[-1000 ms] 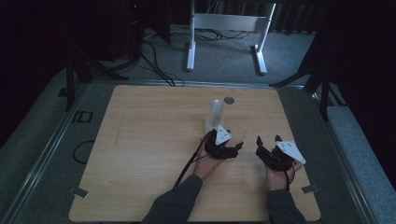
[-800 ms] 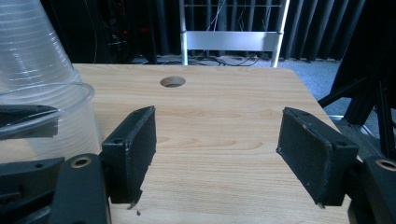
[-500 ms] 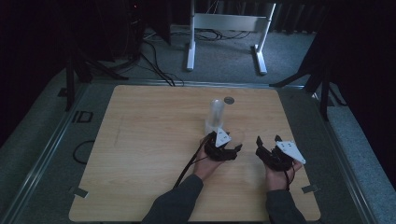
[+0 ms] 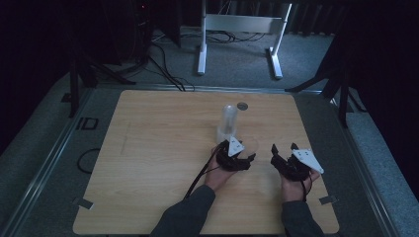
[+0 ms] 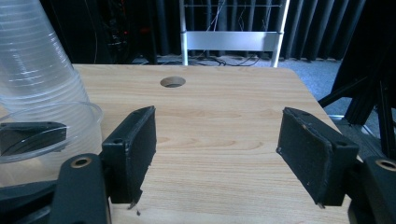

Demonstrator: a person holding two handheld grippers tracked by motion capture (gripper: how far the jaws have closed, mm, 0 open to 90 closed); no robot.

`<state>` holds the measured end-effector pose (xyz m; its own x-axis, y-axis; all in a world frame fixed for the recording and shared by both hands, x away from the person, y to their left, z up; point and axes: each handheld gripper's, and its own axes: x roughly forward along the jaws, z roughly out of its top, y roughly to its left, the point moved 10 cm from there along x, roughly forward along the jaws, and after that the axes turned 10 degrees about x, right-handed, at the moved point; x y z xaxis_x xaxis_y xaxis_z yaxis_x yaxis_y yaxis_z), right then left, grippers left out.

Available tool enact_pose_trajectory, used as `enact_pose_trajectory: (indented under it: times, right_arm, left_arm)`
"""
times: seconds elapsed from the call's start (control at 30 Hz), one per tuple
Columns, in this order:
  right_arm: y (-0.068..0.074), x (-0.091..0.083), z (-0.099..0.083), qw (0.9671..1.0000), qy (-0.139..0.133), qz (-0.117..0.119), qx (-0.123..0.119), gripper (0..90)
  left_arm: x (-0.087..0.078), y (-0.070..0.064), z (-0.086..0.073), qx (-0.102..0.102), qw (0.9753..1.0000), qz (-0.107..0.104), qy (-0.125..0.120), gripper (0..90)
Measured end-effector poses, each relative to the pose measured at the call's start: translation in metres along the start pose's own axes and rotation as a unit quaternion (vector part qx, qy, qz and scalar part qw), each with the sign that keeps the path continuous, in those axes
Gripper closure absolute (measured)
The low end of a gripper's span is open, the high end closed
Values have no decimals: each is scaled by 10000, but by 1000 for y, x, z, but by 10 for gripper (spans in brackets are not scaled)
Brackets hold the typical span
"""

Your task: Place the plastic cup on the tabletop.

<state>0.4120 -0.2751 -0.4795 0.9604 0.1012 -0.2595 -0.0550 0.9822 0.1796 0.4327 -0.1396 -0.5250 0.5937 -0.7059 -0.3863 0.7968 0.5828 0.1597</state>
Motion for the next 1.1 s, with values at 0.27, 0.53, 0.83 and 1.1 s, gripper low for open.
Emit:
enact_pose_trajectory:
  times: [0.27,0.53,0.83,1.1]
  right_arm:
    - [0,0,0,10000,-3,1,-5,278]
    - [0,0,0,10000,-7,2,-1,278]
    - [0,0,0,10000,-1,-3,1,278]
    - [0,-1,1,10000,-14,-4,-5,278]
  left_arm:
    - [1,-1,-2,-4,10000,-18,10,301]
    - [2,-4,-6,-47,9999,-91,99,271]
    - [2,-6,-10,-97,9996,-154,236,149]
    - [-4,-6,-6,-213,9992,-283,185,142]
